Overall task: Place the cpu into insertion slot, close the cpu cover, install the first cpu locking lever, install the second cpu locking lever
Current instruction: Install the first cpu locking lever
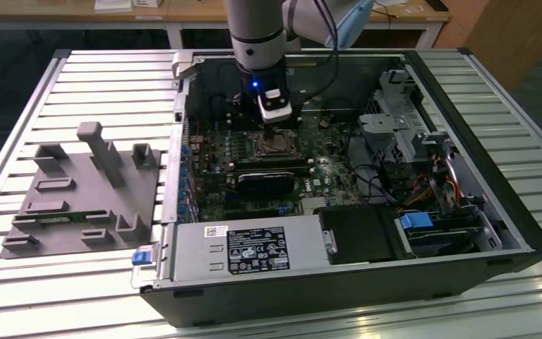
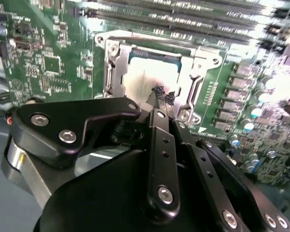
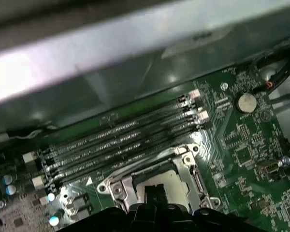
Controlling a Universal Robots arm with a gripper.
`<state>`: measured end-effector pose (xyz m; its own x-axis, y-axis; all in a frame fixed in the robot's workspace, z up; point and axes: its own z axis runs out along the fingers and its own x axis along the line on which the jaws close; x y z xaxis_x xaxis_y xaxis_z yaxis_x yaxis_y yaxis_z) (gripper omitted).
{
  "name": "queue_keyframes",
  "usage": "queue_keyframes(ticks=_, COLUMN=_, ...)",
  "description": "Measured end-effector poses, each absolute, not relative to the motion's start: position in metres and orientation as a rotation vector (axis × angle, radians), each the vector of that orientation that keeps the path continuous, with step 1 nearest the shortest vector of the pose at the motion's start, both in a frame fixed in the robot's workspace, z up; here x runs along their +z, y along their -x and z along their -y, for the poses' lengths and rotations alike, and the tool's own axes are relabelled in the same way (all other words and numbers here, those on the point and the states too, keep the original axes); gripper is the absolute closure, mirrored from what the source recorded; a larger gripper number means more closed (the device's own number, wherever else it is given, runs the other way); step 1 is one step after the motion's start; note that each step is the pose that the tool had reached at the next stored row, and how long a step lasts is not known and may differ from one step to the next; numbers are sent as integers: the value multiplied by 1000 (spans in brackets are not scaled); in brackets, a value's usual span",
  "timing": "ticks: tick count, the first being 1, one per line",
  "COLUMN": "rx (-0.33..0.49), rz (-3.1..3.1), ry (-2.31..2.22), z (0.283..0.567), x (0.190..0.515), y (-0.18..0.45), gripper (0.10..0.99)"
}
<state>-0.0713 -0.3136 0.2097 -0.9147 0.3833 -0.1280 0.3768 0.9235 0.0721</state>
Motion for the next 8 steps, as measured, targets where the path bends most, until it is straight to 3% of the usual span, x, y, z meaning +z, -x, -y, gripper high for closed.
queue_keyframes(ticks=8, rx=43, rz=-2977, ry=-590, z=318, x=210, y=60, gripper=984)
